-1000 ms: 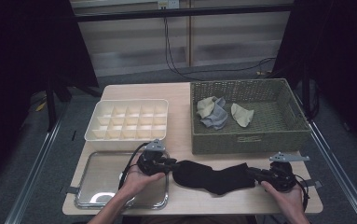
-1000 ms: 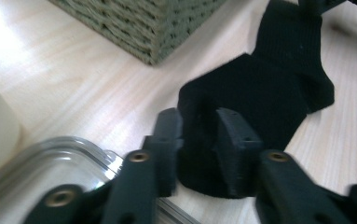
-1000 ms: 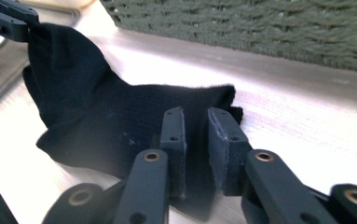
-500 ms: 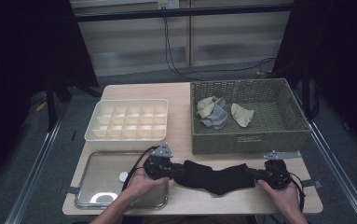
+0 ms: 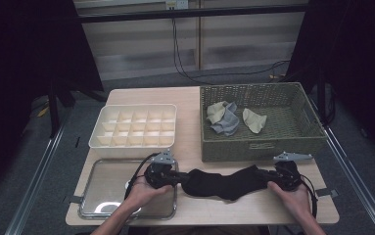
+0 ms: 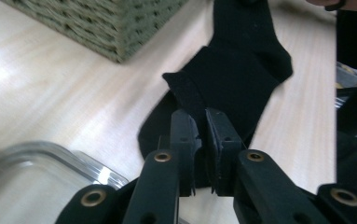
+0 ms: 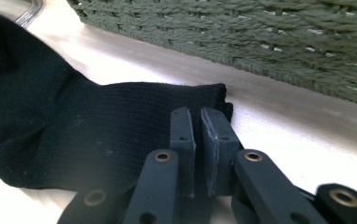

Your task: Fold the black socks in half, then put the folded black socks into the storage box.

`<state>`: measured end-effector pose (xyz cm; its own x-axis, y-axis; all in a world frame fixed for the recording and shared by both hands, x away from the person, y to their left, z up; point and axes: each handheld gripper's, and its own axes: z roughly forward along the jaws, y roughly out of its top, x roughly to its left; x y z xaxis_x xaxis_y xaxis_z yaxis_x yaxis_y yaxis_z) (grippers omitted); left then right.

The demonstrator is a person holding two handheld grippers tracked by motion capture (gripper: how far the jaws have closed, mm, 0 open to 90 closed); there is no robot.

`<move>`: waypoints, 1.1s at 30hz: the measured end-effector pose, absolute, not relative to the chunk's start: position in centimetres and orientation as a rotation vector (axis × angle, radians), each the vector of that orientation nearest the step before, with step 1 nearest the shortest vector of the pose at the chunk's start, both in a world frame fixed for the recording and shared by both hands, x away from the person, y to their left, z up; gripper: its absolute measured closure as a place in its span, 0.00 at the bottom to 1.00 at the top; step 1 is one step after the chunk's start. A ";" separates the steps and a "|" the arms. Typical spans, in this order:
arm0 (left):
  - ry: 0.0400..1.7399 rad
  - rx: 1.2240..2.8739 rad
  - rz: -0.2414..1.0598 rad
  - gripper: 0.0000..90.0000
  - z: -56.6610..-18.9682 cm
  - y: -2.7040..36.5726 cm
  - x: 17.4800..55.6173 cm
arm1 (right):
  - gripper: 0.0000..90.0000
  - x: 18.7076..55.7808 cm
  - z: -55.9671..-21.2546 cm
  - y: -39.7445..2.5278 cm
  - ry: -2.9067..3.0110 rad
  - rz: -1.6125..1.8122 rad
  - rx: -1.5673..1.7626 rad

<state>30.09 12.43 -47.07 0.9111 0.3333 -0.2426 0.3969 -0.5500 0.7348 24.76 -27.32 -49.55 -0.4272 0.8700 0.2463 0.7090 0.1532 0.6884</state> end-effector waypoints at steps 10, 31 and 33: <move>0.496 2.127 -0.089 0.83 -46.1 12.6 30.3 | 0.82 24.6 -49.5 -27.4 2.215 1.188 1.540; 0.517 2.277 -0.096 0.80 -49.4 10.8 30.2 | 0.67 24.7 -49.8 -27.5 2.228 1.132 1.554; 0.514 2.279 -0.091 0.80 -49.4 10.8 30.2 | 0.67 24.7 -49.9 -27.4 2.238 1.113 1.559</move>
